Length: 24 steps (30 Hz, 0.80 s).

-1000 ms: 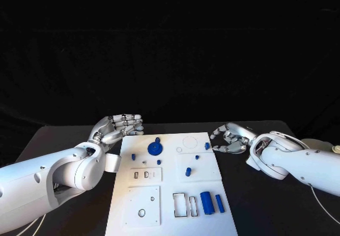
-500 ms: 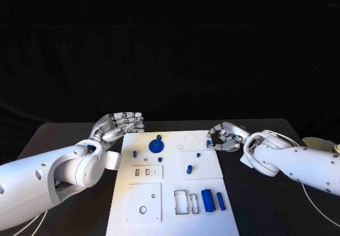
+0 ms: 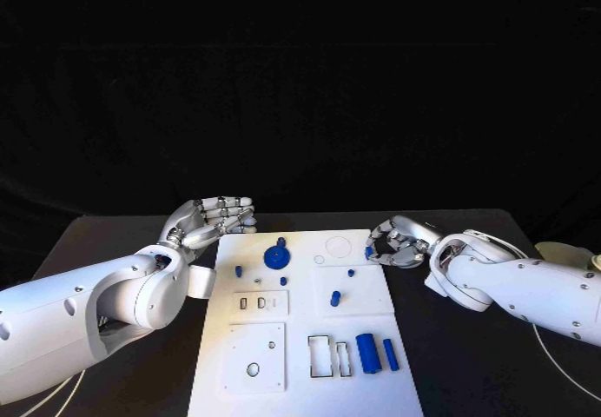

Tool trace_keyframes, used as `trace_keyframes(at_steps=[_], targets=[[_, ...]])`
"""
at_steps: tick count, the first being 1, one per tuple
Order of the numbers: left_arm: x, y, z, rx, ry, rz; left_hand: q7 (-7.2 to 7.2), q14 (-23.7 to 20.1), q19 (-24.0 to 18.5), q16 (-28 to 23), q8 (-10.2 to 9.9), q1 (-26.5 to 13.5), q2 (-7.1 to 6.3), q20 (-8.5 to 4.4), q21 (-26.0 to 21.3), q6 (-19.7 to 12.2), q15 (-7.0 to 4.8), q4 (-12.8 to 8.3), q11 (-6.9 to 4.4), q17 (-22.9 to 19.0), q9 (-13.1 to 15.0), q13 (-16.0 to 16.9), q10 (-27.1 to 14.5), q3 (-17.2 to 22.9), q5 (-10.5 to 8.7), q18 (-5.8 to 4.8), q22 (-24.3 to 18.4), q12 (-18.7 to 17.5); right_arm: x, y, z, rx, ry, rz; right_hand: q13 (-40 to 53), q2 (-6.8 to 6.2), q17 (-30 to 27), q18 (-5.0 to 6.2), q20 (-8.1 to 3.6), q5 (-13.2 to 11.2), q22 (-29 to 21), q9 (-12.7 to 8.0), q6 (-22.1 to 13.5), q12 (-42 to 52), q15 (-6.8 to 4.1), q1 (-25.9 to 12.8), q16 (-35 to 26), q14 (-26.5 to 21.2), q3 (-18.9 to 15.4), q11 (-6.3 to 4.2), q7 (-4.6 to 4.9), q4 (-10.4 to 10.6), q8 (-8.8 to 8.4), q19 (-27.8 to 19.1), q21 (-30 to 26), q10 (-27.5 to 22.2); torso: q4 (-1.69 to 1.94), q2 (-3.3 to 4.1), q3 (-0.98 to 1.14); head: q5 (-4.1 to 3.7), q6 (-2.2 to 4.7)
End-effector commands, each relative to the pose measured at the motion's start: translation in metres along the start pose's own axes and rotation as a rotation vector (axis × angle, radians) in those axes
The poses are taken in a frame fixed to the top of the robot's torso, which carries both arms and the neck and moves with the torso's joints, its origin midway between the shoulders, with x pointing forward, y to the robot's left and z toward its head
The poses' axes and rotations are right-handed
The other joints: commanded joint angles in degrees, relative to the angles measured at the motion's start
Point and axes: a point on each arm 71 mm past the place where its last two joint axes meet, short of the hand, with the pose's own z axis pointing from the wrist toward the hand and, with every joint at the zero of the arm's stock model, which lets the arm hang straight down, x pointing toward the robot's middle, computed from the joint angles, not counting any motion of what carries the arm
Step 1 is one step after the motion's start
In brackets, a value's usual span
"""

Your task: Assemble the parts on the task board

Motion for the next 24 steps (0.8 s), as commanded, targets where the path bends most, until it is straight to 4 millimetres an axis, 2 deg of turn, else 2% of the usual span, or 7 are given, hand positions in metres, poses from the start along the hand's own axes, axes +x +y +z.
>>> trace_keyframes(at_steps=[1, 16, 24], targets=[[0.0021, -0.0011, 0.0004, 0.007, 0.018, -0.004, 1.41, -0.23, -0.48, -0.31, 0.23, -0.36, 0.09, -0.12, -0.3, -0.01, 0.01, -0.43, 0.08, 0.1, 0.08, 0.03, 0.17, 0.13, -0.27, -0.09, -0.05, 0.07, 0.0027, 0.0023, 0.001, -0.013, 0.018, -0.008, 12.03, 0.44, 14.98, -0.59, 0.36, 0.12, 6.7, 0.1, 0.61, 0.29, 0.37, 0.1, 0.33, 6.16, 0.38, 0.3, -0.06, -0.02, 0.34, 0.36, 0.43, 3.56, 0.05, 0.01, -0.02, 0.04, 0.01], [0.0015, -0.0008, 0.0002, 0.001, 0.017, -0.001, 1.43, -0.22, -0.53, -0.33, 0.23, -0.35, 0.11, -0.1, -0.27, -0.03, 0.01, -0.47, 0.09, 0.12, 0.08, 0.02, 0.15, 0.17, -0.27, -0.07, -0.04, 0.05, 0.0058, 0.0035, 0.0033, -0.013, 0.025, -0.008, 12.14, 0.55, 15.06, -0.6, 0.35, 0.0, 6.78, 0.18, 1.16, 0.41, 0.3, 0.07, 0.35, 6.18, 0.71, 0.16, -0.22, -0.13, 0.57, 0.41, 0.48, 3.65, -0.04, 0.01, 0.02, 0.1, -0.09], [0.0012, -0.0006, 0.0002, -0.001, 0.019, -0.001, 1.44, -0.22, -0.55, -0.35, 0.22, -0.33, 0.1, -0.09, -0.26, -0.05, 0.01, -0.51, 0.1, 0.13, 0.08, 0.01, 0.14, 0.2, -0.27, -0.06, -0.03, 0.04, 0.0056, 0.0028, 0.0038, -0.013, 0.016, -0.016, 12.18, 1.29, 15.1, -0.61, 0.1, 0.03, 6.96, 0.56, 2.89, 0.44, -0.09, 0.34, 0.36, 6.18, 2.03, -0.49, -0.99, -0.74, 1.44, 0.49, 0.57, 3.68, 0.07, 0.02, 0.04, 0.07, -0.29]])
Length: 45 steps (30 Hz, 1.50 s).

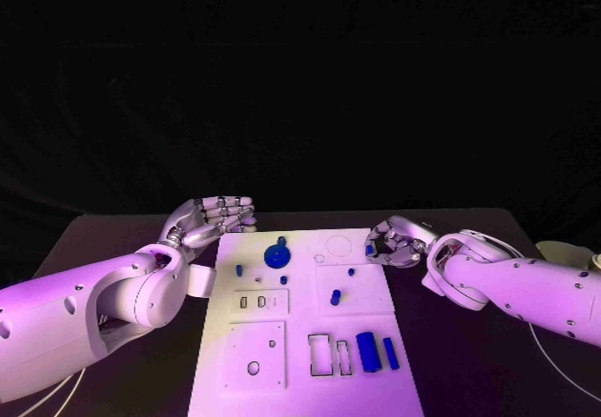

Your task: Assemble the parts on the task board

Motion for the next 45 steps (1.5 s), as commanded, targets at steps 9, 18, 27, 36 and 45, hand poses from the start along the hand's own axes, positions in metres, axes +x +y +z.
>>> trace_keyframes(at_steps=[9, 18, 27, 36, 45], targets=[[0.002, -0.001, 0.0, 0.004, 0.019, -0.003, 1.46, -0.22, -0.38, -0.36, 0.2, -0.34, 0.11, 0.13, -0.21, -0.07, 0.02, -0.38, 0.11, 0.1, 0.09, 0.01, 0.11, 0.06, -0.27, -0.05, -0.03, 0.02, 0.0, 0.002, 0.0, -0.022, -0.029, -0.02, 12.33, 1.96, 15.05, -0.69, -0.45, -2.12, 7.33, 0.8, 2.34, 0.38, -0.72, -0.07, 0.36, 6.18, 2.24, -1.3, -1.02, -0.51, 1.71, 0.69, 0.6, 3.81, 0.01, 0.03, 0.01, 0.09, -0.21], [0.0, -0.001, 0.0, 0.003, 0.017, -0.002, 1.46, -0.22, -0.38, -0.36, 0.2, -0.34, 0.11, 0.13, -0.21, -0.07, 0.02, -0.38, 0.11, 0.1, 0.09, 0.01, 0.11, 0.06, -0.27, -0.05, -0.03, 0.02, -0.003, 0.01, -0.003, -0.028, -0.109, -0.018, 12.33, 2.97, 15.05, -0.83, -0.88, -1.94, 7.83, 1.42, 3.19, 0.37, -1.2, -0.41, 0.36, 6.18, 3.46, -1.93, -1.71, -0.83, 2.76, 1.02, 1.05, 3.84, -0.04, -0.12, 0.0, 0.4, -0.39], [-0.005, 0.0, 0.002, 0.002, 0.002, 0.005, 1.47, -0.2, -0.42, -0.38, 0.2, -0.35, 0.17, 0.16, -0.17, -0.09, 0.02, -0.41, 0.12, 0.13, 0.09, 0.0, 0.09, 0.13, -0.27, -0.03, -0.01, 0.0, 0.002, 0.052, -0.007, -0.063, -0.113, 0.018, 11.72, 3.71, 15.05, -0.93, -1.1, -2.41, 8.19, 1.77, 3.09, -0.29, -1.38, -0.89, 0.36, 6.18, 4.1, -2.11, -1.89, -0.86, 3.16, 1.25, 1.38, 3.34, -0.24, -0.46, -0.13, 1.12, -0.57], [-0.008, 0.006, 0.012, 0.0, -0.01, 0.013, 1.44, -0.19, -0.45, -0.39, 0.21, -0.33, 0.19, 0.17, -0.15, -0.08, 0.02, -0.44, 0.11, 0.14, 0.09, 0.0, 0.12, 0.17, -0.27, -0.02, 0.0, 0.01, 0.037, 0.119, 0.001, -0.133, -0.04, 0.004, 11.71, 3.69, 15.05, -0.83, -1.18, -2.18, 7.88, 1.93, 2.92, -0.32, -1.44, -1.21, 0.36, 6.18, 4.26, -2.15, -1.91, -0.93, 3.3, 1.02, 1.0, 3.34, 0.16, -1.74, -0.56, 2.27, -1.58], [-0.004, 0.01, 0.022, 0.0, -0.011, 0.015, 1.42, -0.15, -0.52, -0.4, 0.28, -0.39, 0.25, 0.21, -0.09, 0.04, 0.01, -0.47, 0.07, 0.18, 0.13, 0.03, 0.29, 0.26, -0.28, 0.01, 0.03, 0.08, 0.08, 0.16, 0.005, -0.208, 0.023, -0.047, 11.78, 3.25, 15.05, -0.8, -1.23, -2.07, 7.78, 2.09, 2.96, -0.25, -1.49, -1.74, 0.36, 6.18, 4.13, -2.2, -1.99, -0.96, 3.5, 0.96, 0.86, 3.41, 0.57, -2.56, -1.16, 3.63, -2.68]])
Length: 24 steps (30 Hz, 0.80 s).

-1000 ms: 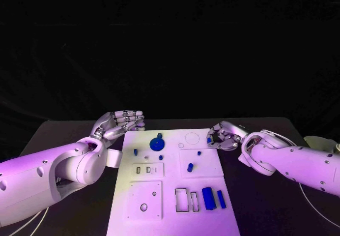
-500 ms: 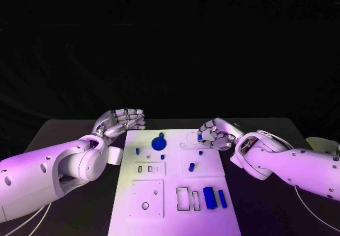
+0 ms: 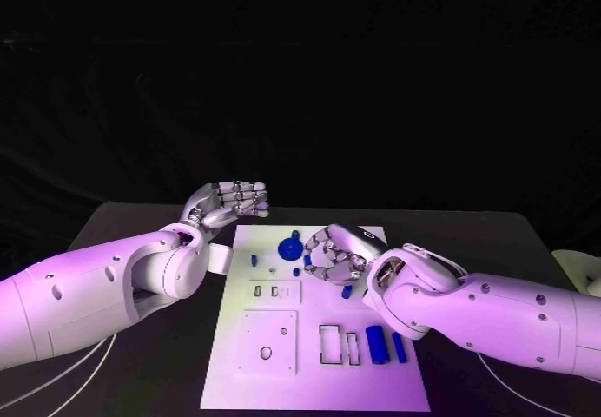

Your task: Assemble the parts on the task board

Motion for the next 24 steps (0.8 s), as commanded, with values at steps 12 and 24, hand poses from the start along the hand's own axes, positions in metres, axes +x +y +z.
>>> trace_keyframes(at_steps=[12, 24], targets=[[0.007, 0.001, 0.005, 0.005, 0.026, -0.009, 1.41, -0.14, -0.36, -0.19, 0.3, -0.41, 0.26, 0.02, -0.06, 0.08, 0.01, -0.33, 0.06, 0.11, 0.1, 0.04, 0.35, 0.13, -0.29, 0.03, 0.04, 0.11, 0.047, 0.02, 0.012, -0.014, 0.071, -0.116, 11.84, -0.95, 15.08, -0.75, -0.49, 0.45, 7.65, 1.76, 0.9, -0.13, -0.46, -1.6, 0.36, 5.86, -0.06, -0.49, -0.8, -0.05, 1.75, 0.89, -0.37, 3.52, 0.29, -0.34, -0.49, 1.74, -1.03], [0.009, 0.0, 0.003, 0.005, 0.033, -0.013, 1.41, -0.13, -0.4, -0.2, 0.32, -0.44, 0.26, 0.04, -0.05, 0.1, 0.01, -0.33, 0.06, 0.13, 0.11, 0.04, 0.38, 0.15, -0.29, 0.03, 0.05, 0.12, 0.064, 0.02, 0.016, -0.022, 0.084, -0.128, 11.91, -1.16, 15.08, -0.75, -0.52, 0.54, 7.64, 1.79, 0.9, -0.07, -0.49, -1.82, 0.36, 5.86, -0.09, -0.51, -0.81, -0.06, 1.79, 0.89, -0.39, 3.58, 0.31, -0.33, -0.41, 2.12, -1.81]])
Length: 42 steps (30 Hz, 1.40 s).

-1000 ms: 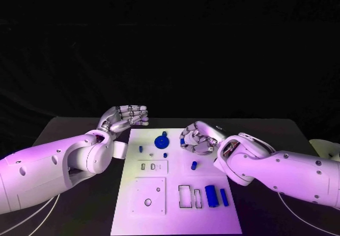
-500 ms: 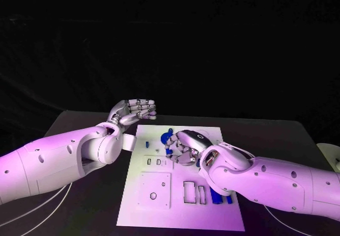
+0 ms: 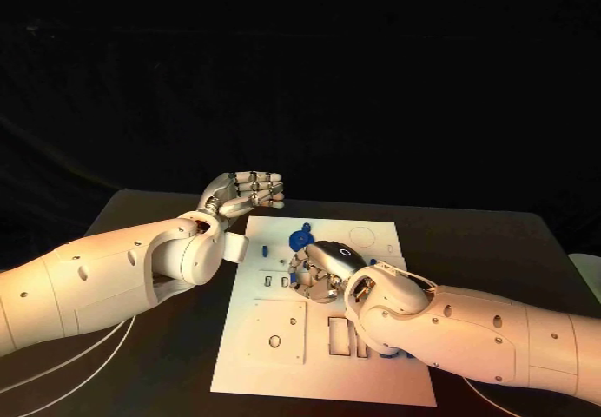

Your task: Assemble the parts on the task board

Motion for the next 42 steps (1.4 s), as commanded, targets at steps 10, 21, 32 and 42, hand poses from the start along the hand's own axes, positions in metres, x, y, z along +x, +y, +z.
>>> trace_keyframes(at_steps=[10, 21, 32, 42], targets=[[-0.0007, -0.0018, -0.0021, 0.006, 0.015, -0.005, 1.41, -0.14, -0.4, -0.16, 0.32, -0.44, 0.26, 0.04, -0.05, 0.1, 0.01, -0.34, 0.06, 0.09, 0.06, 0.04, 0.38, 0.15, -0.29, 0.04, 0.05, 0.12, 0.0066, -0.0033, 0.0008, 0.002, 0.027, -0.044, 11.85, -0.31, 15.09, -0.74, -0.55, 0.23, 7.65, 1.8, 0.86, -0.14, -0.3, -0.44, 0.36, 6.07, -0.11, -0.5, -0.78, -0.02, 1.79, 0.89, -0.19, 3.53, 0.03, 0.01, 0.05, 0.14, -0.48], [-0.0017, -0.0019, -0.0026, 0.004, 0.014, -0.005, 1.41, -0.14, -0.4, -0.16, 0.32, -0.44, 0.26, 0.04, -0.05, 0.1, 0.01, -0.34, 0.06, 0.09, 0.06, 0.04, 0.38, 0.15, -0.29, 0.04, 0.05, 0.12, 0.0099, -0.0027, 0.0013, -0.001, 0.036, -0.045, 11.76, -0.72, 15.09, -0.71, -0.57, 0.03, 7.54, 1.78, 0.59, -0.25, -0.28, -1.08, 0.36, 6.07, -0.21, -0.45, -0.69, 0.13, 1.71, 0.81, -0.35, 3.46, 0.0, -0.01, 0.03, 0.24, -0.63], [-0.0023, -0.0019, -0.0028, 0.004, 0.014, -0.005, 1.42, -0.14, -0.49, -0.2, 0.33, -0.58, 0.25, 0.08, -0.02, 0.11, 0.02, -0.31, 0.06, 0.12, 0.07, 0.03, 0.41, 0.16, -0.31, 0.05, 0.06, 0.11, 0.0095, -0.0035, 0.0005, -0.004, 0.032, -0.059, 11.49, -1.25, 15.09, -0.68, -0.52, -0.24, 7.43, 1.66, -0.06, -0.56, -0.15, -1.67, 0.36, 6.07, -0.26, -0.26, -0.44, 0.23, 1.39, 0.74, -0.53, 3.22, 0.01, 0.03, 0.07, 0.17, -0.67], [-0.0032, -0.0022, -0.0029, 0.007, 0.01, -0.003, 1.45, -0.16, -0.58, -0.24, 0.32, -0.66, 0.22, 0.12, 0.0, 0.08, 0.03, -0.33, 0.07, 0.14, 0.07, 0.02, 0.4, 0.19, -0.32, 0.07, 0.07, 0.09, 0.0086, -0.0005, 0.0003, -0.02, 0.015, -0.074, 10.52, -2.64, 15.09, -0.55, 0.15, -2.73, 6.96, 0.77, -3.1, -1.66, 0.78, -3.22, 0.36, 6.07, -0.61, 0.91, 0.94, 0.84, -0.61, 0.38, -1.26, 2.33, -0.03, 0.03, 0.06, 0.16, -0.55]])
